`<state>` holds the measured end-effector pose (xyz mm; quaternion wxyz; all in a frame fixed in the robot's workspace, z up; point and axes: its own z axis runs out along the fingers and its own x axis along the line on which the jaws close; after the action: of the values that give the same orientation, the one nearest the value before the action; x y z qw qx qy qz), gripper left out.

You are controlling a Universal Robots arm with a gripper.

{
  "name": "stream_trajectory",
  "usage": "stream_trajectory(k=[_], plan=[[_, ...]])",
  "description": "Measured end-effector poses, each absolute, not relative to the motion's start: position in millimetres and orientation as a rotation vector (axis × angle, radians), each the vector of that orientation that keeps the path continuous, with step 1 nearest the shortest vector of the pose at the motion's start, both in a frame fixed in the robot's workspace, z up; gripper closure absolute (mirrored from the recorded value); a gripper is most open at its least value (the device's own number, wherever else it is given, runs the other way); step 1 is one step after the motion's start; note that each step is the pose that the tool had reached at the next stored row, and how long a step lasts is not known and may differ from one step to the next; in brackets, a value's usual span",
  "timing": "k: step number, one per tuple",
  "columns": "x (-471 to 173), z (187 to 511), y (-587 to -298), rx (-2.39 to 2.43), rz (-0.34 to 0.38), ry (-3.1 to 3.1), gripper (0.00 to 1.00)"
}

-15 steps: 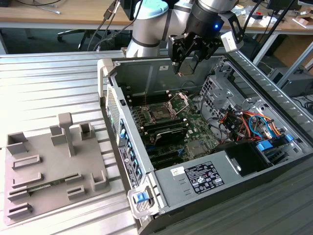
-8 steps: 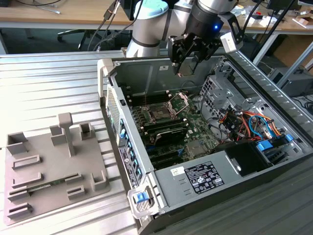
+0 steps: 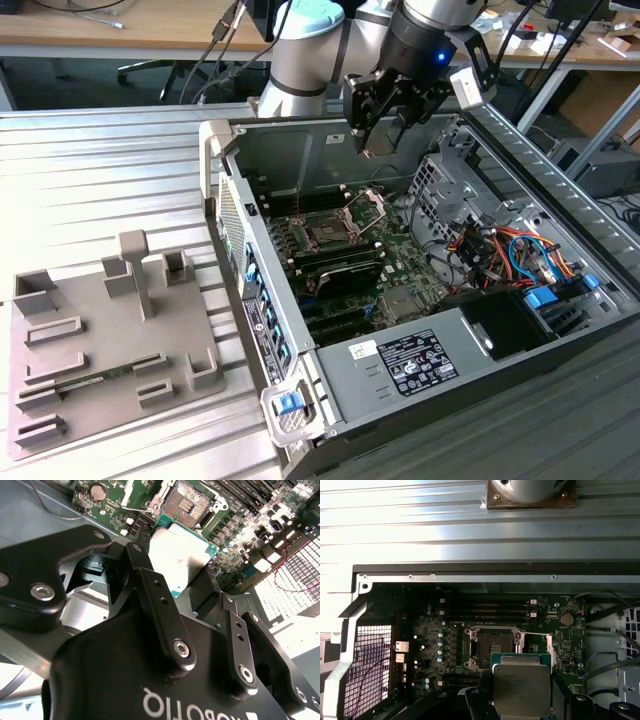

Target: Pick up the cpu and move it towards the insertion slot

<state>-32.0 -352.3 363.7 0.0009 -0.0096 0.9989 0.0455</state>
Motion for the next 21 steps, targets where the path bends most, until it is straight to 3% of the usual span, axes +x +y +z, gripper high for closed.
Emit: stream_trajectory(k=[21], plan=[[-32.0, 359.4, -352.3, -0.030, 0.143, 3.136, 0.45]])
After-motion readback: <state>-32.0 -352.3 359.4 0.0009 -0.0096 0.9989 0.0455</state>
